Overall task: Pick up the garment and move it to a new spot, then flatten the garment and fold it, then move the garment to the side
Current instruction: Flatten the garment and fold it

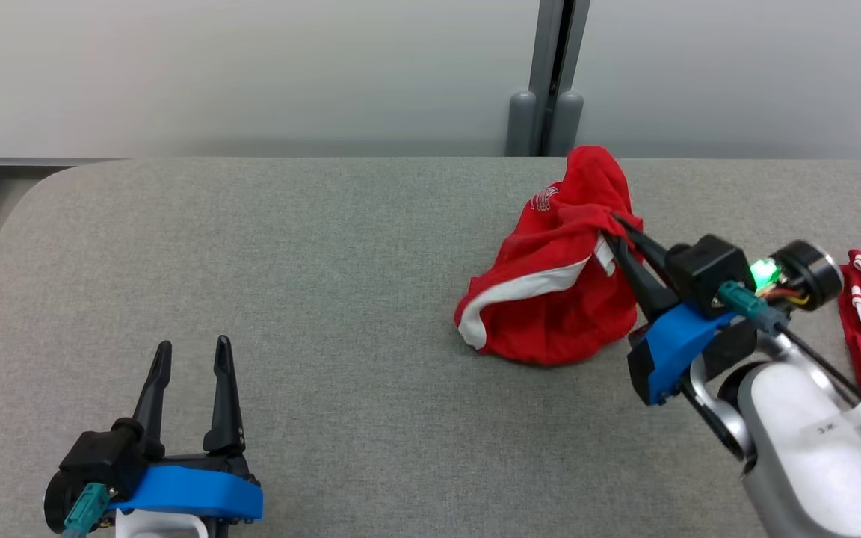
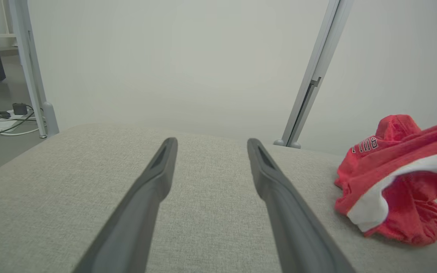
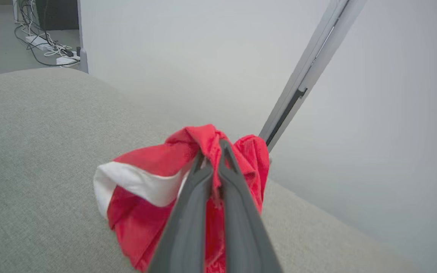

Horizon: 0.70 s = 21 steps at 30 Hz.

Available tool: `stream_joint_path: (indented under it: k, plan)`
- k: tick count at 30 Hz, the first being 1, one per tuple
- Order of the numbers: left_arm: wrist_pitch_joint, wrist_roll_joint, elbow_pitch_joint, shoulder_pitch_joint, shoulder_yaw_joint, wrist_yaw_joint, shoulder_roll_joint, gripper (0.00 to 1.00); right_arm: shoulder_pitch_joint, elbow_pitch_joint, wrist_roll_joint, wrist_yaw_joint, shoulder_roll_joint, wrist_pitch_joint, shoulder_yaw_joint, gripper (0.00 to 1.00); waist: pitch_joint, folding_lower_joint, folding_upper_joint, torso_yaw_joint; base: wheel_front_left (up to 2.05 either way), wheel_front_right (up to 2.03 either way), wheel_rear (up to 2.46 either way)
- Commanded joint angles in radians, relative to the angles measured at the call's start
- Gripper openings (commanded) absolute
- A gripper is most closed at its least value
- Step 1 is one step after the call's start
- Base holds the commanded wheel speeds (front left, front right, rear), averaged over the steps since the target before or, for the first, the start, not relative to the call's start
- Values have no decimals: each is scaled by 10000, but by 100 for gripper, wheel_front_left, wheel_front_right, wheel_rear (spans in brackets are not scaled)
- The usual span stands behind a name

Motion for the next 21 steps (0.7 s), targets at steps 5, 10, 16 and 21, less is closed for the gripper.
stream_joint_path:
  k: [5, 10, 16, 21]
  plan:
    - [-43, 109, 28, -177, -31, -131, -87, 100, -1851, -165, 954, 1, -814, 384, 1095, 0, 148, 1, 0, 40, 0, 0, 0]
    - [-43, 172, 54, -369, 42, -227, -150, 100, -4291, 511, 1760, 0, -822, -301, 2369, 0, 315, 1, 0, 67, 0, 0, 0]
    - [-43, 295, 104, -439, 201, -328, -210, 100, -6302, 1069, 2146, 0, -960, -1976, 3016, 0, 284, 1, 0, 0, 0, 0, 0]
    - [-44, 365, 85, -326, 334, -381, -244, 100, -5398, 1167, 2273, 1, -1666, -2728, 2464, 0, 251, 1, 0, -188, 0, 0, 0]
